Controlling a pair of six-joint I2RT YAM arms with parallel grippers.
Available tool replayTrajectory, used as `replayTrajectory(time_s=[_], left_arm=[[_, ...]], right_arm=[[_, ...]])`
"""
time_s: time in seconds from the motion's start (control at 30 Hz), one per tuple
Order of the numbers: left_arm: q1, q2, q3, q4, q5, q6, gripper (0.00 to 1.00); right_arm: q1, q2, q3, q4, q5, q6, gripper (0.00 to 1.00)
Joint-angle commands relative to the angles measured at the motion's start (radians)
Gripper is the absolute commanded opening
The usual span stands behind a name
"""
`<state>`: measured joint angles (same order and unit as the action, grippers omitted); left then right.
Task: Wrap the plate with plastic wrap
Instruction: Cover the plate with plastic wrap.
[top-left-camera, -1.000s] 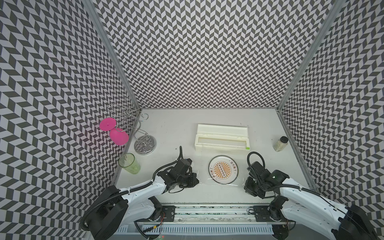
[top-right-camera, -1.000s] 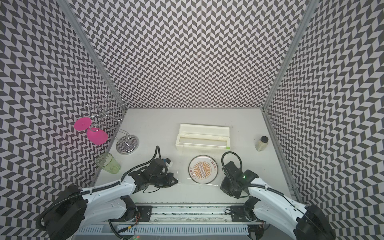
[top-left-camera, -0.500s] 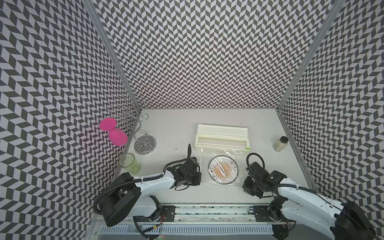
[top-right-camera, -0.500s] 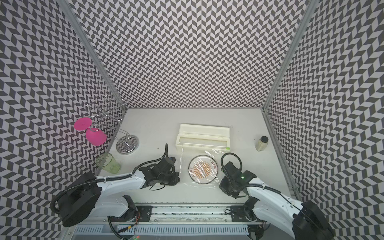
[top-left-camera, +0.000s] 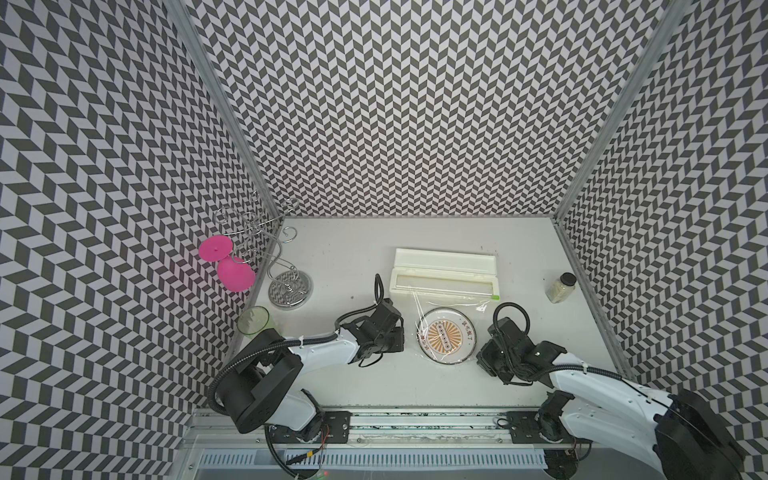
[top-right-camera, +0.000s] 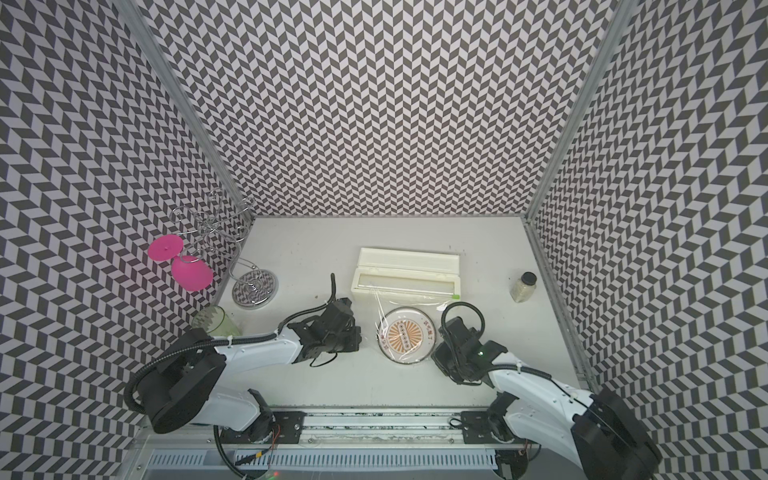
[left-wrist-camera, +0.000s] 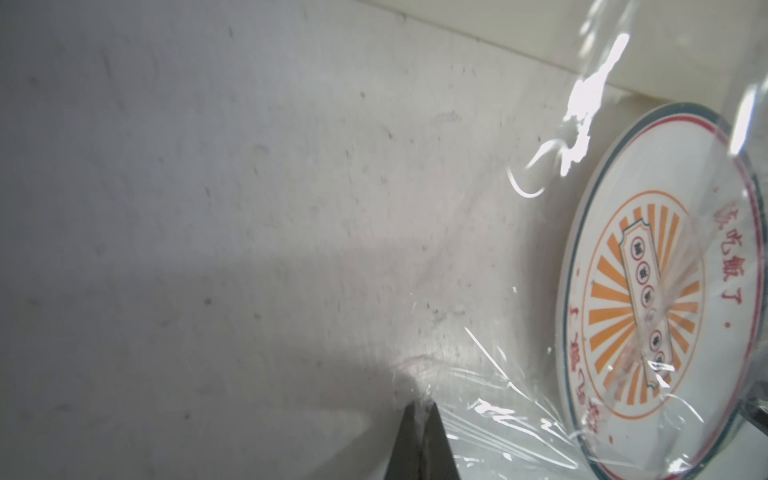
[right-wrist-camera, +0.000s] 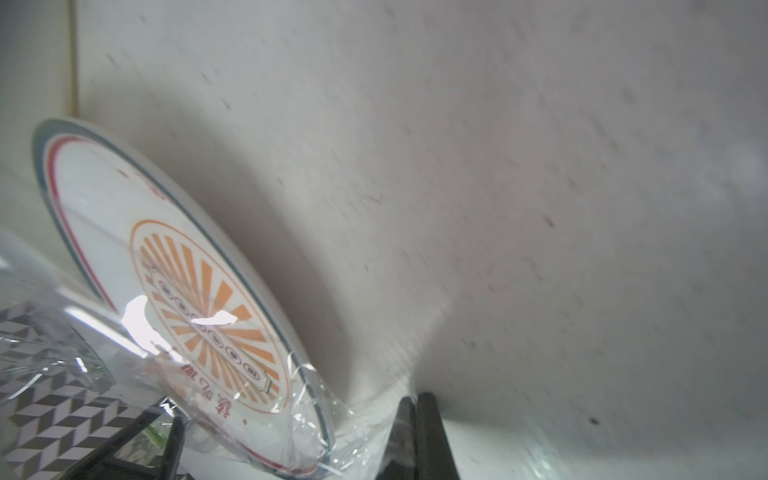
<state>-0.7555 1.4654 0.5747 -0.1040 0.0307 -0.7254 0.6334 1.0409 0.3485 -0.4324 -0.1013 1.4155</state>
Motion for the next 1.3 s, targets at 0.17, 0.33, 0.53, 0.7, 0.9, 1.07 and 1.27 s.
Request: replayTrajectory(time_s=[0.17, 0.33, 0.53, 0.7, 0.9, 1.07, 1.27], left_arm=[[0.026, 0.122, 0.026, -0.096, -0.070, 0.014, 0.00], [0.022, 0.163, 0.049, -0.046, -0.012, -0.007, 0.00], [0.022, 0.205, 0.076, -0.013, 0.021, -0.011, 0.00], [0.024, 0.210, 0.074, 0.028, 0.074, -0.006, 0.03], [0.052, 0.188, 0.061, 0.005, 0.092, 0.004, 0.07], [0.117, 0.161, 0.042, -0.029, 0.076, 0.026, 0.13], [0.152, 0.141, 0.060, -0.020, 0.096, 0.033, 0.20]], right_arm=[[-0.032, 0.077, -0.102, 0.016, 0.127, 0.069, 0.00], [-0.040, 0.073, -0.118, 0.070, 0.167, 0.068, 0.00], [-0.041, 0.108, -0.093, 0.110, 0.198, 0.044, 0.00], [-0.041, 0.147, -0.086, 0.150, 0.166, 0.025, 0.00], [-0.042, 0.146, -0.101, 0.171, 0.146, 0.022, 0.00], [-0.043, 0.139, -0.114, 0.181, 0.143, 0.020, 0.00], [-0.042, 0.150, -0.114, 0.188, 0.131, 0.013, 0.00]])
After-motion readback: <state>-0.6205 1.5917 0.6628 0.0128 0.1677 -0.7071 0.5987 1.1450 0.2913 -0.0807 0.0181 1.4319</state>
